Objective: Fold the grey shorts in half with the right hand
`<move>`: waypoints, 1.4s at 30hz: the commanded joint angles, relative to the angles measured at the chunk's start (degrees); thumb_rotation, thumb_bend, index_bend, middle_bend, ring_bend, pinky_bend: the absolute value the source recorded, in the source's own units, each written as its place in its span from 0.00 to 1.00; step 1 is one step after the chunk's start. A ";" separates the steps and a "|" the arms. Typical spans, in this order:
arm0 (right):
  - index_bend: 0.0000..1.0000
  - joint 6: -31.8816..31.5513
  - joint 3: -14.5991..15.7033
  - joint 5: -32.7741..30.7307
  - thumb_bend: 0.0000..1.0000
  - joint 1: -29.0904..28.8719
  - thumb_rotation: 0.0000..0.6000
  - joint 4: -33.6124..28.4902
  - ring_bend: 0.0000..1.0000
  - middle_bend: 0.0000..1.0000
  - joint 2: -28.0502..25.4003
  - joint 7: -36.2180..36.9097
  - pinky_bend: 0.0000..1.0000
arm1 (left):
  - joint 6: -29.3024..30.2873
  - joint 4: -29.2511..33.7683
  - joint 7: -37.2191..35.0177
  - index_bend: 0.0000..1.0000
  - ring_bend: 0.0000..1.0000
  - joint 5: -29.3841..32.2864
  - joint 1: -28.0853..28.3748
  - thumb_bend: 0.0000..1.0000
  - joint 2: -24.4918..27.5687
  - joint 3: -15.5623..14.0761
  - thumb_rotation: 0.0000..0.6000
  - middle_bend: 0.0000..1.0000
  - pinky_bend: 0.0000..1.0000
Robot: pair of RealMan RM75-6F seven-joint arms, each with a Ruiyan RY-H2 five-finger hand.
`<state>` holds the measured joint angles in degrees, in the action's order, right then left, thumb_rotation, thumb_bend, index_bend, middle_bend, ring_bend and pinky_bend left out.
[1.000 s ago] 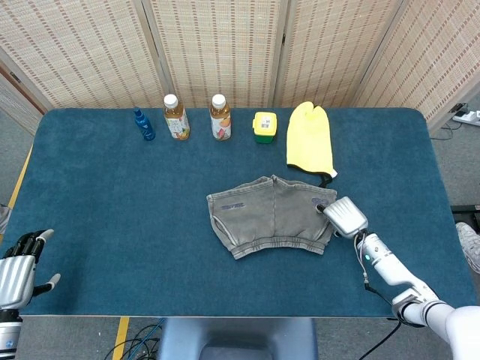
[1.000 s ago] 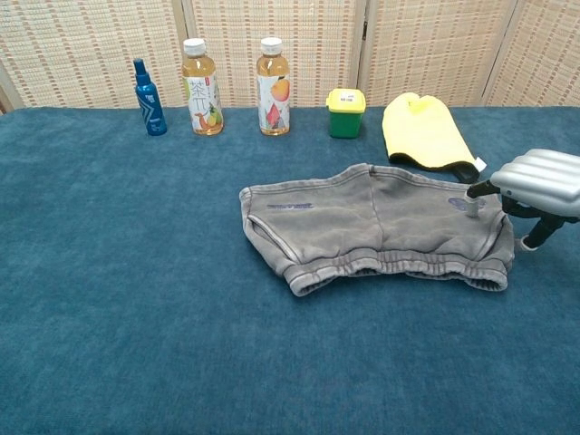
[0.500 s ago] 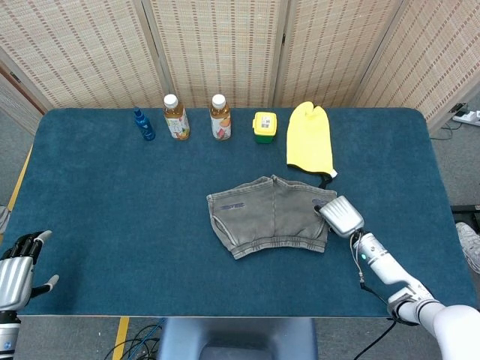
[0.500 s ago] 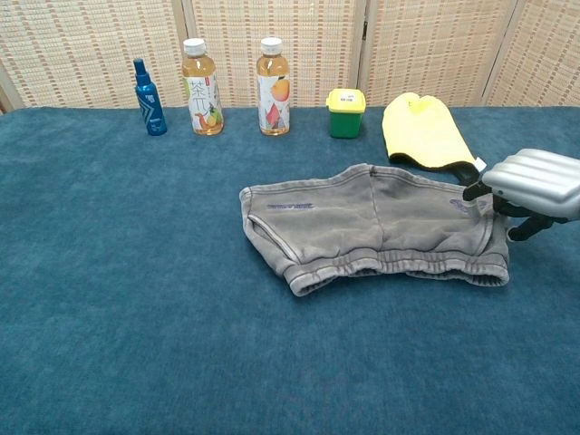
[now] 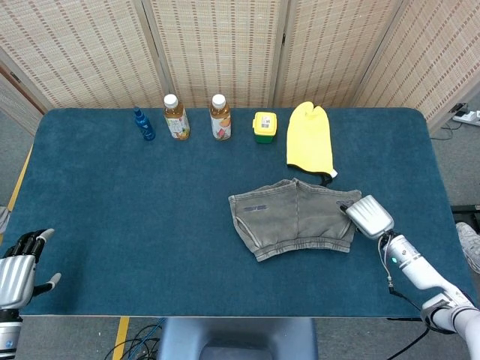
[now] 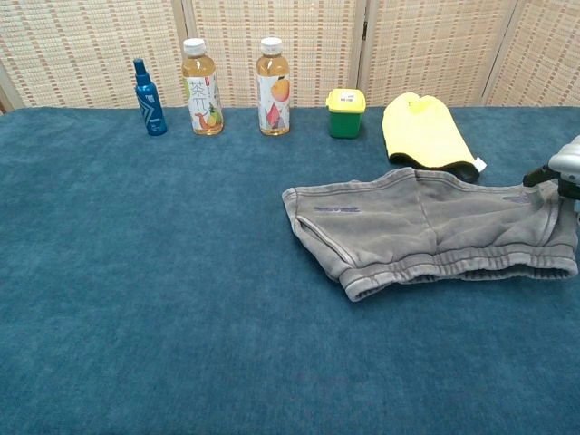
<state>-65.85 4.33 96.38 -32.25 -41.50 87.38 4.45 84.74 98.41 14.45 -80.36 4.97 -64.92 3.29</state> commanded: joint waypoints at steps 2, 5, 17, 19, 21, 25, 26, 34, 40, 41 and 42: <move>0.58 -2.41 -0.94 0.87 0.54 -1.17 1.00 -1.41 1.00 0.98 -0.72 -0.92 1.00 | -0.01 -0.09 -0.12 0.18 0.17 -0.16 0.14 0.20 -0.03 0.11 1.00 0.19 0.33; 0.58 -4.29 -1.14 2.95 0.54 -3.33 1.00 -1.19 1.00 0.98 -0.10 -0.59 1.00 | 0.08 -0.25 -0.37 0.18 0.17 -0.21 0.12 0.20 0.06 0.17 1.00 0.19 0.33; 0.59 -7.32 -1.64 8.81 0.53 -13.11 1.00 4.25 1.00 0.98 7.01 2.36 1.00 | 0.30 -1.05 -1.24 0.18 0.17 0.67 -0.49 0.20 0.32 0.13 1.00 0.19 0.33; 0.59 -7.44 -1.58 9.32 0.52 -14.41 1.00 4.72 1.00 0.98 8.32 2.99 1.00 | 0.31 -1.21 -1.37 0.18 0.17 0.77 -0.60 0.20 0.37 0.09 1.00 0.19 0.33; 0.59 -7.60 -1.31 9.95 0.51 -15.45 1.00 5.15 1.00 0.98 9.33 3.31 1.00 | 0.35 -1.35 -1.52 0.18 0.17 0.83 -0.69 0.20 0.40 0.07 1.00 0.19 0.33; 0.59 -7.46 -0.53 11.18 0.50 -17.61 1.00 6.14 1.00 0.98 11.26 3.82 1.00 | 0.35 -1.74 -1.87 0.18 0.17 1.05 -0.88 0.20 0.48 0.04 1.00 0.19 0.33; 0.59 -7.48 -0.42 11.33 0.50 -17.98 1.00 6.27 1.00 0.98 11.58 3.98 1.00 | 0.34 -1.83 -1.95 0.18 0.17 1.09 -0.91 0.20 0.49 0.03 1.00 0.19 0.33; 0.59 -6.61 0.24 11.77 0.49 -20.69 1.00 7.68 1.00 0.98 14.39 4.50 1.00 | 0.10 -2.43 -2.47 0.18 0.17 1.16 -0.87 0.20 0.43 0.13 1.00 0.19 0.33; 0.59 -5.62 0.74 11.78 0.49 -22.20 1.00 8.65 1.00 0.97 16.43 4.64 1.00 | -0.07 -2.89 -2.78 0.18 0.17 1.42 -0.94 0.21 0.44 0.16 1.00 0.19 0.33; 0.59 -5.41 0.80 11.74 0.49 -22.39 1.00 8.71 1.00 0.97 16.69 4.56 1.00 | -0.10 -2.94 -2.84 0.18 0.17 1.46 -0.96 0.21 0.45 0.15 1.00 0.19 0.33; 0.59 -5.25 0.83 11.68 0.49 -22.54 1.00 8.77 1.00 0.97 16.91 4.45 1.00 | -0.09 -2.99 -2.89 0.18 0.17 1.47 -0.98 0.21 0.44 0.16 1.00 0.19 0.33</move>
<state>-71.20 5.10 108.10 -54.69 -32.81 104.17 8.97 84.65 95.42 11.56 -78.89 4.00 -64.48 3.45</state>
